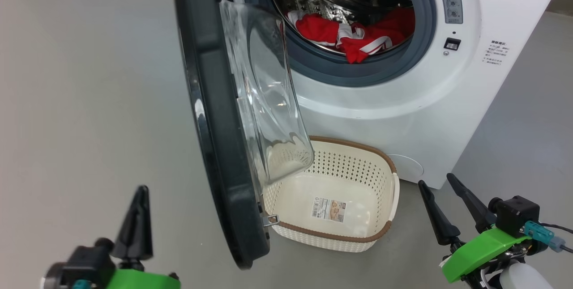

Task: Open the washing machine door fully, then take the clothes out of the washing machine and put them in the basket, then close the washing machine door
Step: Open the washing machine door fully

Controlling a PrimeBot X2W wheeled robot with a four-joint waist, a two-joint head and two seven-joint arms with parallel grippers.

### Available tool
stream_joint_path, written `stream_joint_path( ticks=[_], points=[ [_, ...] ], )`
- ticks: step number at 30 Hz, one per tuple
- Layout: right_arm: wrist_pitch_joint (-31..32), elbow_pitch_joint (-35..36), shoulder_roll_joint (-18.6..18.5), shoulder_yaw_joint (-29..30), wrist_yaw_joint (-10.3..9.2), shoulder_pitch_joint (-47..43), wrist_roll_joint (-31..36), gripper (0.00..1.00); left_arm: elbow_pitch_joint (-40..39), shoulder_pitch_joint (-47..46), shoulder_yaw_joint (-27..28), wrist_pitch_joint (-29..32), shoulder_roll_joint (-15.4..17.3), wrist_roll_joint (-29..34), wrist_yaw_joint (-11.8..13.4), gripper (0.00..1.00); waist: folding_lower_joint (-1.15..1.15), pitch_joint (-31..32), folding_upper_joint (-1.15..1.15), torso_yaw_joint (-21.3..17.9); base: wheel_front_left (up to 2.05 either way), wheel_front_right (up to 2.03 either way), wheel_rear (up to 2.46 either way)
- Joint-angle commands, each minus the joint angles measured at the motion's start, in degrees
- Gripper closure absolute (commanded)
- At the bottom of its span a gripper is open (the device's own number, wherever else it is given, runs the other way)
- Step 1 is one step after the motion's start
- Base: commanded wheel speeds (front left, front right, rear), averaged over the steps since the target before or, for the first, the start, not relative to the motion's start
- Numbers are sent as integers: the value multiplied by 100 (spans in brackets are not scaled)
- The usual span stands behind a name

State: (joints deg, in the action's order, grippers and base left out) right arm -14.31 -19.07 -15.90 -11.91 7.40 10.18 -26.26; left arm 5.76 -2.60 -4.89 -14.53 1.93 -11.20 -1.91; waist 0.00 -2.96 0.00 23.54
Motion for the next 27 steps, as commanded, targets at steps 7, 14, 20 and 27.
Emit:
stream_joint_path(
  ticks=[7,14,20,27],
  points=[
    [-69,197,-8,19,9,-105,288,0,-1333,-330,380,-47,95,-248,160,100,0,57,0,9,0,0,0],
    [-69,230,4,88,9,-146,396,0,-2397,-285,-301,-47,95,-405,47,100,0,99,0,-10,0,0,0],
    [-69,228,4,100,9,-150,443,0,-2607,-138,-1420,-47,95,-467,-194,100,0,114,0,-42,0,0,0],
    [-69,222,-5,105,9,-144,492,0,-2126,-51,-2343,159,95,-731,-364,100,0,95,0,-51,0,0,0]
  ],
)
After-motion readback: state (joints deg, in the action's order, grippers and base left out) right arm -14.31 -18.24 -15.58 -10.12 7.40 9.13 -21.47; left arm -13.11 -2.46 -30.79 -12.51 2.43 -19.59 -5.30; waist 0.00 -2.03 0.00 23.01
